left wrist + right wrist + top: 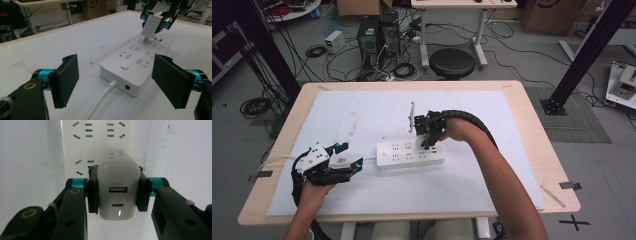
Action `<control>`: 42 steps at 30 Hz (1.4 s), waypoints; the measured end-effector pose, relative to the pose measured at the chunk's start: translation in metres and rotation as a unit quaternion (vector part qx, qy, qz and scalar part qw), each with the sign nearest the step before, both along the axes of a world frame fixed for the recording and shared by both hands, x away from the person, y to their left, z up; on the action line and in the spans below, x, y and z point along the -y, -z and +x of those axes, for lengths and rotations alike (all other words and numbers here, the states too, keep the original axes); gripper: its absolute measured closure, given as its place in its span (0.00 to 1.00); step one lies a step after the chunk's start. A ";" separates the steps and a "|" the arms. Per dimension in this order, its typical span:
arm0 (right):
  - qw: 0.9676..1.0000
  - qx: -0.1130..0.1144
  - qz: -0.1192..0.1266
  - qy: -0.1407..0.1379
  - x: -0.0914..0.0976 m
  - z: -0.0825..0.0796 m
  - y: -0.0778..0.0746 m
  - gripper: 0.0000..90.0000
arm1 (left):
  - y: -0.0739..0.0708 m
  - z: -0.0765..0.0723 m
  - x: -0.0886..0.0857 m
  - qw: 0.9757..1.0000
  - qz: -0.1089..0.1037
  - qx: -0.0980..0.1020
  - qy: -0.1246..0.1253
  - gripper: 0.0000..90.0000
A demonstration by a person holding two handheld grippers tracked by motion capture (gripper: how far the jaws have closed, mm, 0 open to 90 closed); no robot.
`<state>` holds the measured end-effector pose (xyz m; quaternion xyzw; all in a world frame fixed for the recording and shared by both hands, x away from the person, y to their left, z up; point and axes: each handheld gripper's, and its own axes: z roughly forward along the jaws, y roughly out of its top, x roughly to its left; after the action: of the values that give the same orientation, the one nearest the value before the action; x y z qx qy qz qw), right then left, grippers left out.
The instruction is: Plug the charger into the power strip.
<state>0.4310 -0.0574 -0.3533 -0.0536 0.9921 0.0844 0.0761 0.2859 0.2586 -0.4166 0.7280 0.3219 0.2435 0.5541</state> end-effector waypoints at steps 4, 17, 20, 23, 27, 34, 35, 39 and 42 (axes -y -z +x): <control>1.000 0.001 -0.014 0.004 -0.008 0.000 0.001 0.70 | 0.000 0.000 0.002 1.000 -0.002 0.000 0.001 0.24; 0.998 0.001 -0.060 0.006 -0.030 0.001 0.011 0.71 | 0.003 0.000 0.004 1.000 -0.010 0.004 0.000 0.24; 0.998 -0.011 -0.059 0.016 -0.028 0.002 0.011 0.71 | 0.003 -0.001 0.003 1.000 -0.011 0.003 -0.001 0.24; 0.998 -0.007 -0.059 0.007 -0.030 0.003 0.012 0.71 | 0.004 0.000 0.003 1.000 -0.010 0.001 -0.001 0.24; 0.998 -0.011 -0.063 0.004 -0.032 0.005 0.013 0.71 | 0.003 0.001 0.005 1.000 -0.008 0.002 0.003 0.24; 0.998 -0.013 -0.064 0.015 -0.031 0.003 0.013 0.71 | 0.004 -0.001 0.008 1.000 -0.010 0.001 0.001 0.24; 0.999 -0.012 -0.052 0.010 -0.029 0.004 0.014 0.70 | 0.004 -0.001 0.008 1.000 -0.010 0.001 0.001 0.24; 0.999 -0.016 -0.029 0.008 -0.023 0.006 0.014 0.70 | 0.003 -0.001 0.008 1.000 -0.007 0.000 0.001 0.24; 1.000 -0.015 -0.020 0.009 -0.021 0.005 0.015 0.69 | 0.003 -0.001 0.009 1.000 -0.009 -0.001 0.000 0.24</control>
<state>0.4359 -0.0366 -0.3679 -0.0445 0.9950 0.0650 0.0606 0.2847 0.2501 -0.4191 0.7235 0.3244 0.2398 0.5601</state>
